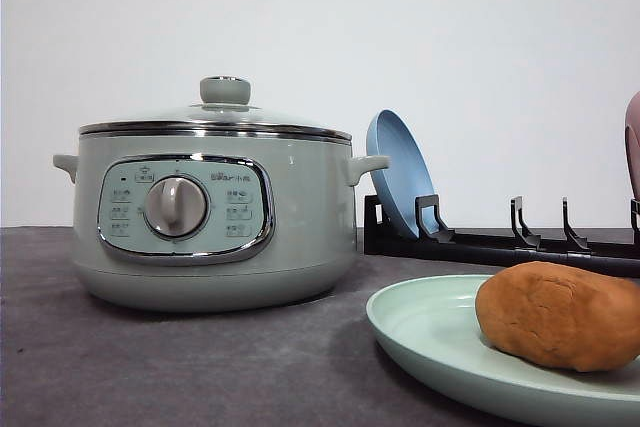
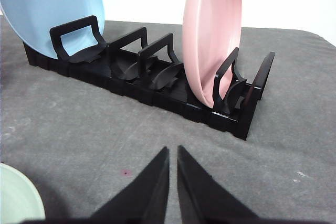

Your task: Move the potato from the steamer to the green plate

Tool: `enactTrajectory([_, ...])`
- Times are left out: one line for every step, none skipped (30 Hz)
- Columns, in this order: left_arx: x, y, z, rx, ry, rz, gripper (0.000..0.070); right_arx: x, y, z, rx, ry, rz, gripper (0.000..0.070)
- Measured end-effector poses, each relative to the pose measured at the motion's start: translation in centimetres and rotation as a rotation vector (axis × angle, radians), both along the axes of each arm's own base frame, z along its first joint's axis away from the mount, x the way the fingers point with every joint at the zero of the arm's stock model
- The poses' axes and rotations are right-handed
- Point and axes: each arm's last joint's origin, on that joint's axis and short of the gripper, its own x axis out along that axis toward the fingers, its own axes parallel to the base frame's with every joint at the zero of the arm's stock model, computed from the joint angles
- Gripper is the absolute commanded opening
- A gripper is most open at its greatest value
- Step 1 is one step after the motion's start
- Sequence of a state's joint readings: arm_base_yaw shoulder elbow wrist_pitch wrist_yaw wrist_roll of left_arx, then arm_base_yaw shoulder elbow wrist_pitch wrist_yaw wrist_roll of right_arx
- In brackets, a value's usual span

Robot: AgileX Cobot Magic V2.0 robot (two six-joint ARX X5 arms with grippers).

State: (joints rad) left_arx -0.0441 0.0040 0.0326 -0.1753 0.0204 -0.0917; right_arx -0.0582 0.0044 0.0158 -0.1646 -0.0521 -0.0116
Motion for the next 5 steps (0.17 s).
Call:
enactTrajectory([0.0, 0.0, 0.0, 0.0, 0.0, 0.0, 0.0017, 0.0, 0.0, 0.0, 0.0, 0.0, 0.0, 0.0015])
enactTrajectory([0.0, 0.0, 0.0, 0.0, 0.0, 0.0, 0.0017, 0.0, 0.0, 0.0, 0.0, 0.0, 0.0, 0.0015])
enactTrajectory([0.0, 0.0, 0.0, 0.0, 0.0, 0.0, 0.0017, 0.0, 0.0, 0.0, 0.0, 0.0, 0.0, 0.0015])
enactTrajectory([0.0, 0.0, 0.0, 0.0, 0.0, 0.0, 0.0017, 0.0, 0.0, 0.0, 0.0, 0.0, 0.0, 0.0015])
enactTrajectory([0.0, 0.0, 0.0, 0.0, 0.0, 0.0, 0.0017, 0.0, 0.0, 0.0, 0.0, 0.0, 0.0, 0.0015])
